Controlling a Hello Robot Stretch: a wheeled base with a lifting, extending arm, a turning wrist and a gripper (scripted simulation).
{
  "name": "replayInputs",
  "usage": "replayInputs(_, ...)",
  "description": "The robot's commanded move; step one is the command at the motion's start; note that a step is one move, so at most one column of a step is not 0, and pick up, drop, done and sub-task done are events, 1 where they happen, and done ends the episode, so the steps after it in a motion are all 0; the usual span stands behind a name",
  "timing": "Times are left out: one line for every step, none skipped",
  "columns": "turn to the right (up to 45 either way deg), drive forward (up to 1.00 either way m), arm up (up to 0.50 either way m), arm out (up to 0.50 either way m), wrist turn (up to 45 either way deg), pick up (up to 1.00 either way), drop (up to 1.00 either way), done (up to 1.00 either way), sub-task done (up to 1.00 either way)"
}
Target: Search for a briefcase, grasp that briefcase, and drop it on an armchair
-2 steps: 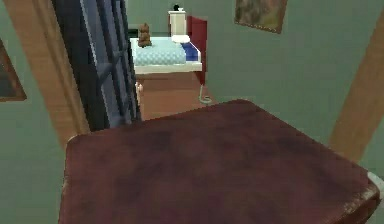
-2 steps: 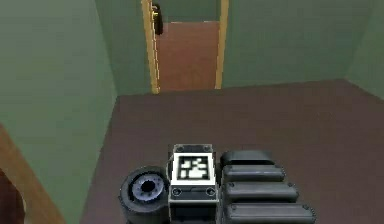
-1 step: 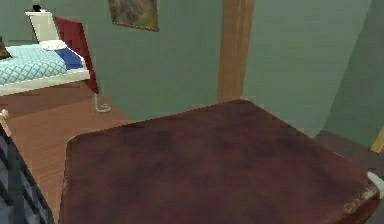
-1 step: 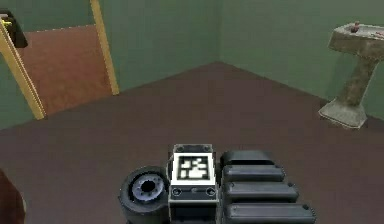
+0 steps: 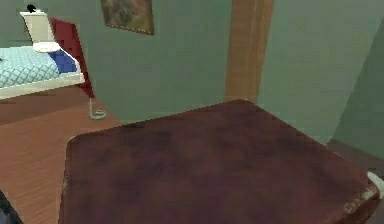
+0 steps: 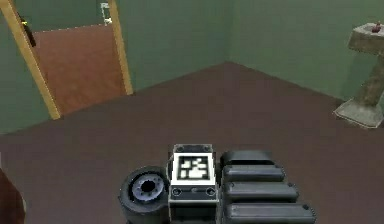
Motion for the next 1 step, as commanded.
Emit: replayInputs(45.0, 0.00, 0.00, 0.00, 0.0, 0.00, 0.00, 0.00, 0.00)
